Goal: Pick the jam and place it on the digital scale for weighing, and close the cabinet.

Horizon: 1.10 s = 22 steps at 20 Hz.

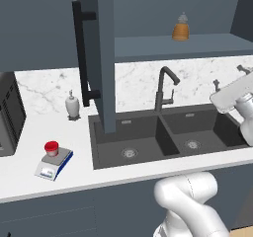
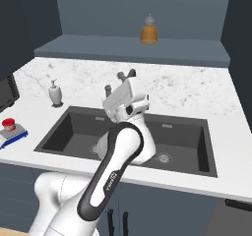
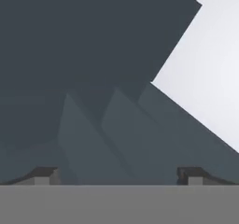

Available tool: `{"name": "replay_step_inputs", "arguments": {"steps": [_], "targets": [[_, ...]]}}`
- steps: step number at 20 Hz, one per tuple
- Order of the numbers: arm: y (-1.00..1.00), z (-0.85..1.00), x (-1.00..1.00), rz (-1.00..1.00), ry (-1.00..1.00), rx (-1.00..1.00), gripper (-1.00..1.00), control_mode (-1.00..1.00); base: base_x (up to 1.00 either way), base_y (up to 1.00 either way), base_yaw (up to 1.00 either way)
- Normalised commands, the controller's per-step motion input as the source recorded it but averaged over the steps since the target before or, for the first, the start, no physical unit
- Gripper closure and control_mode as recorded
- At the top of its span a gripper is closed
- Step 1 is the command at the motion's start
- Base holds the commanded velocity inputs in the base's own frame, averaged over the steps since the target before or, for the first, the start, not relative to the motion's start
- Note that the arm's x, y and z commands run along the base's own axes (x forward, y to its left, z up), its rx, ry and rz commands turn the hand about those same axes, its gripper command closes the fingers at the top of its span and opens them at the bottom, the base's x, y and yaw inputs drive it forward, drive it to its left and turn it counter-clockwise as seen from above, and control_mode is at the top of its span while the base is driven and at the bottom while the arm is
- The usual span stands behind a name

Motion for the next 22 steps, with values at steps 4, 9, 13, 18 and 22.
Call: {"name": "replay_step_inputs", "arguments": {"steps": [4, 9, 13, 18, 22], "targets": [[-0.98, 0.0, 0.0, -0.15, -0.06, 0.05, -1.0, -1.0, 0.0, 0.0, 0.0], [-0.76, 0.02, -0.01, -0.22, -0.03, 0.06, -1.0, -1.0, 0.0, 0.0, 0.0], [-0.66, -0.16, -0.01, -0.3, -0.04, 0.0, -1.0, -1.0, 0.0, 0.0, 0.0], [-0.27, -0.26, 0.21, -0.18, -0.01, 0.0, -1.0, -1.0, 0.0, 0.0, 0.0], [-0.21, -0.26, 0.12, 0.07, -0.11, 0.0, -1.0, -1.0, 0.0, 0.0, 0.0]]}}
